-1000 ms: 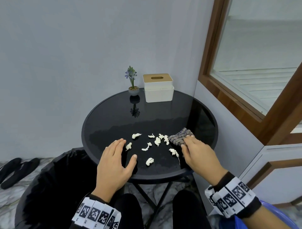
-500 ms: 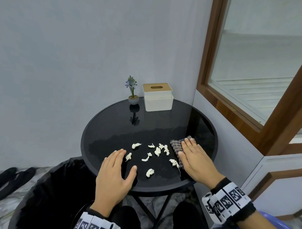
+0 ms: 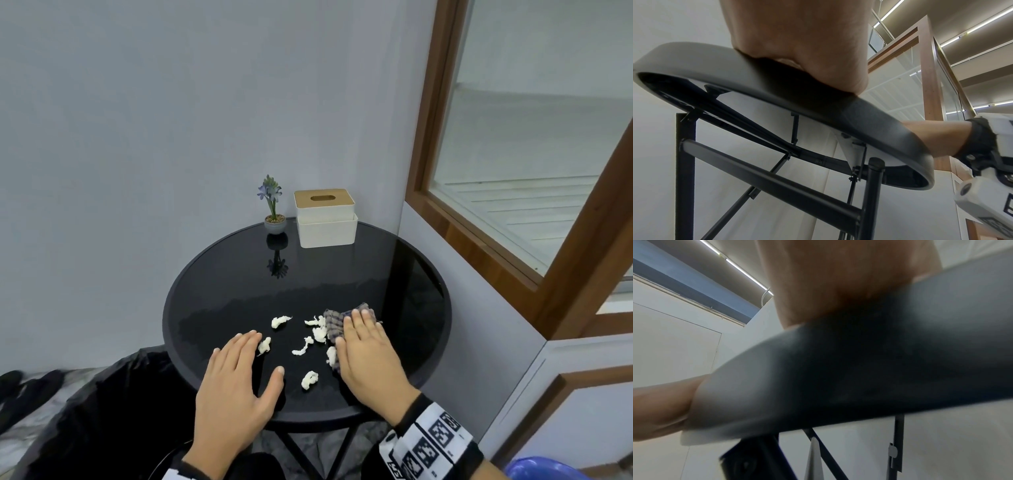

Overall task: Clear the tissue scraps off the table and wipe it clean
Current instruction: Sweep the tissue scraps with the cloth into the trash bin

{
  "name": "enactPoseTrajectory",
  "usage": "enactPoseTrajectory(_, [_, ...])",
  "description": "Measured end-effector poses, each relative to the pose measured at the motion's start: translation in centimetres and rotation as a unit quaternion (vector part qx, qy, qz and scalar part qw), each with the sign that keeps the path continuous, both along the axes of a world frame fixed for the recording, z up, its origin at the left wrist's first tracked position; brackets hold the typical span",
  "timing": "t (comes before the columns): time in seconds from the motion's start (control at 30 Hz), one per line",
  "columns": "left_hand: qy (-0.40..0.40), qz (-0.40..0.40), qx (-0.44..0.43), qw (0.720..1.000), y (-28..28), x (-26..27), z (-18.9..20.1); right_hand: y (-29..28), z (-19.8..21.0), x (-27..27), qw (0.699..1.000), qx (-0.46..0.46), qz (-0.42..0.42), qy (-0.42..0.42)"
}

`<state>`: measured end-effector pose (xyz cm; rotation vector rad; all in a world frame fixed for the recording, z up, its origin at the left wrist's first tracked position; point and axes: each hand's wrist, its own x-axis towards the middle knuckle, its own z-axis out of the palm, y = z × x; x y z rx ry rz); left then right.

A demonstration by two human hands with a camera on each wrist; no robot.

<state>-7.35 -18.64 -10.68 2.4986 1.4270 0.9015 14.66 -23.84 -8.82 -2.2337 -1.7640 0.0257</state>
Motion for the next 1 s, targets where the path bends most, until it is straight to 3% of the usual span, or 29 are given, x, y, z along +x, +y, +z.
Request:
enactPoseTrajectory(0.5, [-0.009, 0.003, 0.002, 1.000, 0.2, -0.1, -0.4, -0.1, 0.4, 2.5, 0.998, 0.011, -0.052, 0.034])
enactPoseTrajectory(0.7, [-0.009, 0.003, 0.008, 1.000, 0.3, 0.0, -0.5, -1.5, 0.1, -0.3, 0.998, 0.009, -0.054, 0.029])
enactPoseTrajectory(0.8, [-0.001, 0.000, 0.011, 1.000, 0.2, 0.0, -0.4, -1.3, 0.0, -2.1, 0.996, 0.067, 0.008, 0.063])
enactPoseTrajectory(0.87, [-0.001, 0.001, 0.009, 1.000, 0.2, -0.1, -0.4, -1.1, 0.6, -2.2, 0.987, 0.084, 0.025, 0.131])
enactPoseTrajectory(1.0, [-0.005, 0.004, 0.003, 1.000, 0.2, -0.2, -0.1, -0.9, 3.8, -0.1, 0.954, 0.142, -0.014, 0.264])
